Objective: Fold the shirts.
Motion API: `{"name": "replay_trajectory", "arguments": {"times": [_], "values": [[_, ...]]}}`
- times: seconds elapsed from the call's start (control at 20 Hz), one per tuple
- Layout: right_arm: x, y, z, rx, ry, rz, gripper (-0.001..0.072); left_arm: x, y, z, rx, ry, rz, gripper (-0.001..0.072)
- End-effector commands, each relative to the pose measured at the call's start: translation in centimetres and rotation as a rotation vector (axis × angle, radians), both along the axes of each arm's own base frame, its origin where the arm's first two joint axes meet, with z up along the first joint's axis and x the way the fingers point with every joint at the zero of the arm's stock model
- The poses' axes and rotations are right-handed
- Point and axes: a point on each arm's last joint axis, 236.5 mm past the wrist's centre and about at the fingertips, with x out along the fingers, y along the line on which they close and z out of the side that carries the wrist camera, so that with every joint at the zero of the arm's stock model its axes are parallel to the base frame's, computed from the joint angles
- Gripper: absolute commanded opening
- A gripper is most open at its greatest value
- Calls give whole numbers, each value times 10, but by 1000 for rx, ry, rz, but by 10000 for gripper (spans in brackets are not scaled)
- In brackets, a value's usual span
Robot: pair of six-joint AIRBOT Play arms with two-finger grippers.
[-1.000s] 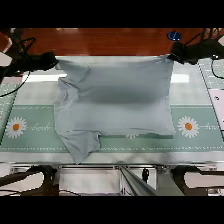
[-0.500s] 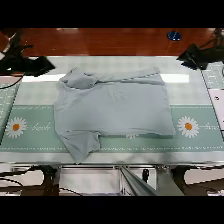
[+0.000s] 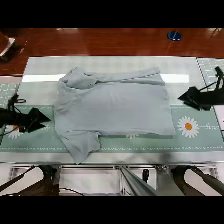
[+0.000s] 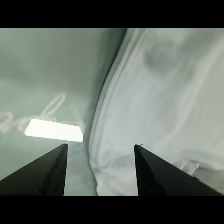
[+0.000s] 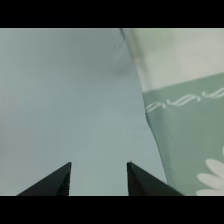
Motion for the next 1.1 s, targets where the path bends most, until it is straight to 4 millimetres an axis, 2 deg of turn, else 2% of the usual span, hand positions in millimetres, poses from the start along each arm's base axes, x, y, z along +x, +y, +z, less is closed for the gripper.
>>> {"name": "replay_trajectory", "arguments": {"times": [0.0, 0.15, 0.35, 0.55, 0.6, 0.65, 0.7, 0.75, 0.85, 0.9, 0.95, 1.05], "values": [[-38, 29, -21, 38, -12, -8, 406, -37, -30, -16, -109, 74, 18, 507], [-48, 35, -22, 49, 3, 12, 406, -37, -36, -18, -130, 66, 30, 507], [-46, 36, -21, 62, -1, 0, 406, -30, -40, -26, -109, 38, 35, 507], [-28, 43, -7, 132, -67, -61, 406, -20, -54, -40, -44, 1, -4, 497], [-28, 34, -9, 106, -67, -71, 406, -20, -58, -40, -42, -3, -21, 434], [-31, 20, -13, 81, -55, -95, 406, -21, -63, -40, -46, -1, -38, 287], [-37, 4, -18, 53, -34, -123, 406, -23, -65, -40, -54, 4, -55, 129], [-48, -16, -25, 16, 6, -156, 406, -26, -68, -39, -62, 2, -79, 20], [-88, -46, -44, -64, 152, -169, 406, -28, -69, -38, -69, -2, -101, 20], [-114, -52, -54, -84, 246, -158, 406, -28, -69, -38, -68, -3, -100, 20], [-134, -51, -64, -81, 320, -151, 407, -28, -69, -38, -67, -4, -99, 20], [-144, -31, -76, -4, 357, -162, 407, -28, -69, -38, -68, -3, -100, 20]]}}
